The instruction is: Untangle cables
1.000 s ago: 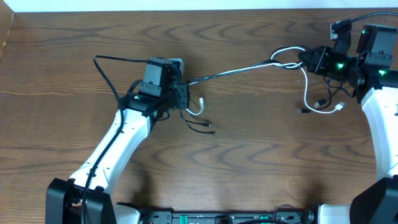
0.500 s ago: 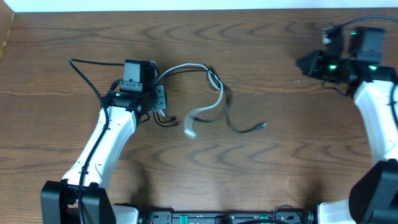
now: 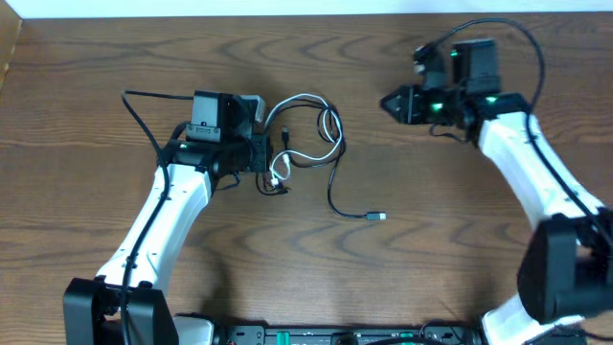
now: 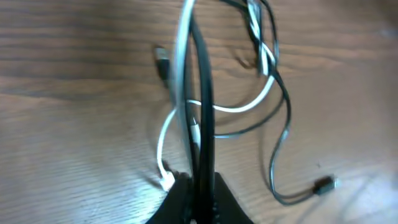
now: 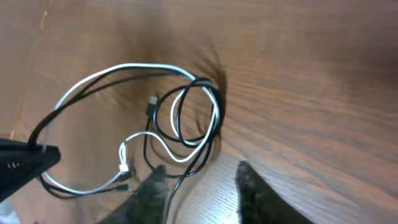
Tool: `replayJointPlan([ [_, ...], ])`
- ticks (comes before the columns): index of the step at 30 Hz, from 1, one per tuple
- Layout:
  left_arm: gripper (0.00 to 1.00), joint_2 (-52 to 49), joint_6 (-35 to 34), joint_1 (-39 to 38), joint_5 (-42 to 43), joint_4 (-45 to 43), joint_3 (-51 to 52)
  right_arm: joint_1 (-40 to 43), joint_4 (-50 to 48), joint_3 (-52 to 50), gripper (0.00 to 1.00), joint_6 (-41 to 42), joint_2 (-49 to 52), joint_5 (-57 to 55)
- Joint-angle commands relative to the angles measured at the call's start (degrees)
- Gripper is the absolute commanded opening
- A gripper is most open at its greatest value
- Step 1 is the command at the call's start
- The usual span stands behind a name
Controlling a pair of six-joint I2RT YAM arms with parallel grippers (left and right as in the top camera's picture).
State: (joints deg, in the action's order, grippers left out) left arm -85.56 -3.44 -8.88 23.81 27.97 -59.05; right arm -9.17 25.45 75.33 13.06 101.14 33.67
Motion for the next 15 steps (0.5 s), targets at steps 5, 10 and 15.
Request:
replayJointPlan([
  [5, 0.45, 4.33, -1.81, -0.20, -5.99, -1.33, -0.61, 2.21, -2.05, 0.70, 0.57, 2.36, 2.80, -2.89],
  [10, 0.64, 5.18, -6.56, -3.17, -5.88, -14.97, -0.61, 4.72, -1.88, 0.70, 0.58, 2.34, 2.80, -2.91],
  [15, 0.61, -5.51, -7.48, -8.13, -5.88, -12.98, -8.55, 4.85, -1.68, 0.70, 0.58, 2.27, 2.80, -2.93],
])
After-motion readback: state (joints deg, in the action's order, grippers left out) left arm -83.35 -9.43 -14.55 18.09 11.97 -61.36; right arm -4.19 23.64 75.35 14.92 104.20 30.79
